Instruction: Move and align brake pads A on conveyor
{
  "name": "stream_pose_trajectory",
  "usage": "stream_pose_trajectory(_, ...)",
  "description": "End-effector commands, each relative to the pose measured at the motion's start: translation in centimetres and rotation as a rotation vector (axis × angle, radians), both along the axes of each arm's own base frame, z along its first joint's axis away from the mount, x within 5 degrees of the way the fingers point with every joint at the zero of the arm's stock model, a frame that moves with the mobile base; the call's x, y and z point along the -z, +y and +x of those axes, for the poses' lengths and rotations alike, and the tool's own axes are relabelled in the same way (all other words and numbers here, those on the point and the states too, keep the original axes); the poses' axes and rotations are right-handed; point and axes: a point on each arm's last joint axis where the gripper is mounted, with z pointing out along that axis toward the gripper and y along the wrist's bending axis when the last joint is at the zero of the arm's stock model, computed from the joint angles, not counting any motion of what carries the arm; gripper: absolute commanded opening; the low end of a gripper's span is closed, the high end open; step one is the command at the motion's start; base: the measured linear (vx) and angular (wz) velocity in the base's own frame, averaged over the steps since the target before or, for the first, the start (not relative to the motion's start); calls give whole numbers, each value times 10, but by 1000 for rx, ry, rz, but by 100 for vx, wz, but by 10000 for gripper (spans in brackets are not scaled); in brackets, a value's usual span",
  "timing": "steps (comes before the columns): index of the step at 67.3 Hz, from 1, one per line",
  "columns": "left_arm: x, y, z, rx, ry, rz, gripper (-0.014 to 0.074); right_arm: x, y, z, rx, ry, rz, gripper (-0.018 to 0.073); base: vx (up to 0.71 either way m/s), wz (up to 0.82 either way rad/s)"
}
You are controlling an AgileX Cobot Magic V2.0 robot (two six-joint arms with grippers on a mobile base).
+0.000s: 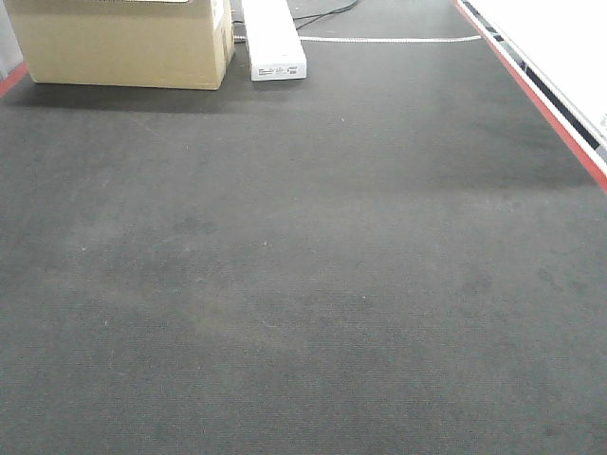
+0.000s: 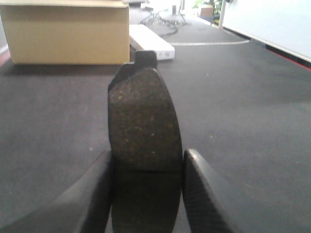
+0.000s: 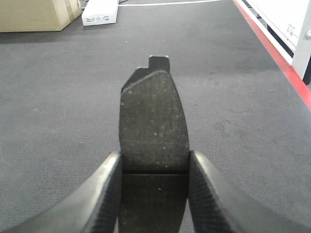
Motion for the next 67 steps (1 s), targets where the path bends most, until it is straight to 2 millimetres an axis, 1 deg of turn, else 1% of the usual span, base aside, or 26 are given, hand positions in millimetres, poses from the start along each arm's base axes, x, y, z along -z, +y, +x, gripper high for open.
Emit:
stream_pose_trajectory(1, -27, -3, 16, -8, -13, -57, 0, -18, 0, 2, 2, -117, -3, -7, 0, 0)
stream_pose_trajectory(7, -28, -7, 39, -18, 161, -40, 3, -18, 0, 2, 2, -117, -3, -7, 0, 0)
stream_pose_trajectory(12, -23, -10, 64, -25, 318, -3, 4, -18, 0, 2, 2, -117, -3, -7, 0, 0)
stream_pose_trajectory(19, -15, -15, 93, -31, 464, 21, 5, -18, 0, 2, 2, -117, -3, -7, 0, 0)
stream_pose_trajectory(32, 2, -23, 138, -36, 604, 54, 13, -18, 0, 2, 2, -117, -3, -7, 0, 0)
stream_pose_trajectory(40, 16, -26, 160, -51, 685, 45, 19, -18, 0, 2, 2, -117, -3, -7, 0, 0)
stream_pose_trajectory(49, 36, -30, 182, -67, 766, 42, 25, -18, 0, 2, 2, -117, -3, -7, 0, 0)
stream_pose_trajectory(61, 55, -34, 206, -70, 824, 52, 42, -18, 0, 2, 2, -117, -3, -7, 0, 0)
stream_pose_trajectory(67, 68, -36, 215, -73, 858, 56, 62, -18, 0, 2, 2, -117, -3, -7, 0, 0)
